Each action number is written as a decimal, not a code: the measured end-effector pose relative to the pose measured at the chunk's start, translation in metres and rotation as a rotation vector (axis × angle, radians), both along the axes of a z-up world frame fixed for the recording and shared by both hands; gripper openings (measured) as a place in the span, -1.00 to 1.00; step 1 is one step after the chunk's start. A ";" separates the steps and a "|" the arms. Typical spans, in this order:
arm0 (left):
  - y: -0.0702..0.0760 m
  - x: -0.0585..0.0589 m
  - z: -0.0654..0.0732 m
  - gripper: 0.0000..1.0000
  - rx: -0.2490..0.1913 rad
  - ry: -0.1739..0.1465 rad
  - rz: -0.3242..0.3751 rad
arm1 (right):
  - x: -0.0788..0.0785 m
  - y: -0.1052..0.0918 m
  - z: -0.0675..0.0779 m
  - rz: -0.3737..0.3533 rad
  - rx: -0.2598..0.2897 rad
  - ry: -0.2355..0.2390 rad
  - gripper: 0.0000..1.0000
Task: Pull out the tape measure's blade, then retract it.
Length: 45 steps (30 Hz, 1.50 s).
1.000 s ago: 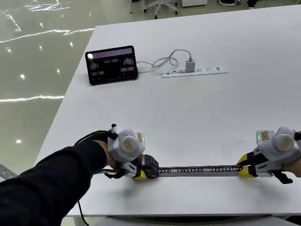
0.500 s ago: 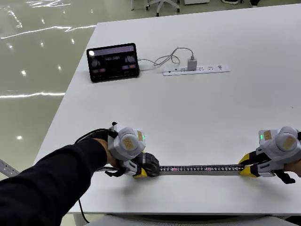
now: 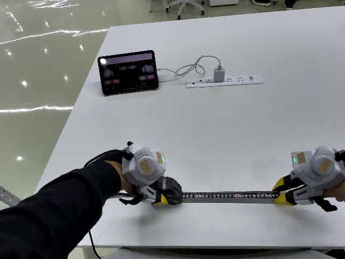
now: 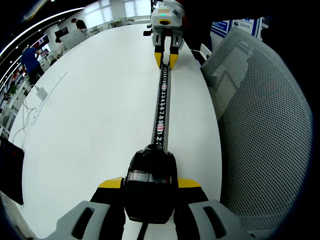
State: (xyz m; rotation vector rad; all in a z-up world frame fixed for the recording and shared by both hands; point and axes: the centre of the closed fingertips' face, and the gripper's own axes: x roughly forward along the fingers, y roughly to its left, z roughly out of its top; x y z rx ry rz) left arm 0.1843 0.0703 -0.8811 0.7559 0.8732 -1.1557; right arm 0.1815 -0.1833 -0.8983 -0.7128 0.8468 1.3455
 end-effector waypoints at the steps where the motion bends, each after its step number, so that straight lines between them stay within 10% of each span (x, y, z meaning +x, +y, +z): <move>1: 0.000 0.000 0.000 -0.34 -0.001 0.000 0.003 | 0.000 0.000 0.000 0.009 -0.008 -0.008 -0.77; 33: 0.000 -0.002 0.005 -0.31 -0.030 0.031 -0.030 | 0.006 0.001 0.001 0.017 -0.032 -0.030 -0.63; 45: 0.004 0.006 0.015 0.13 -0.104 0.027 0.081 | 0.004 0.003 0.011 -0.055 -0.017 -0.014 -0.24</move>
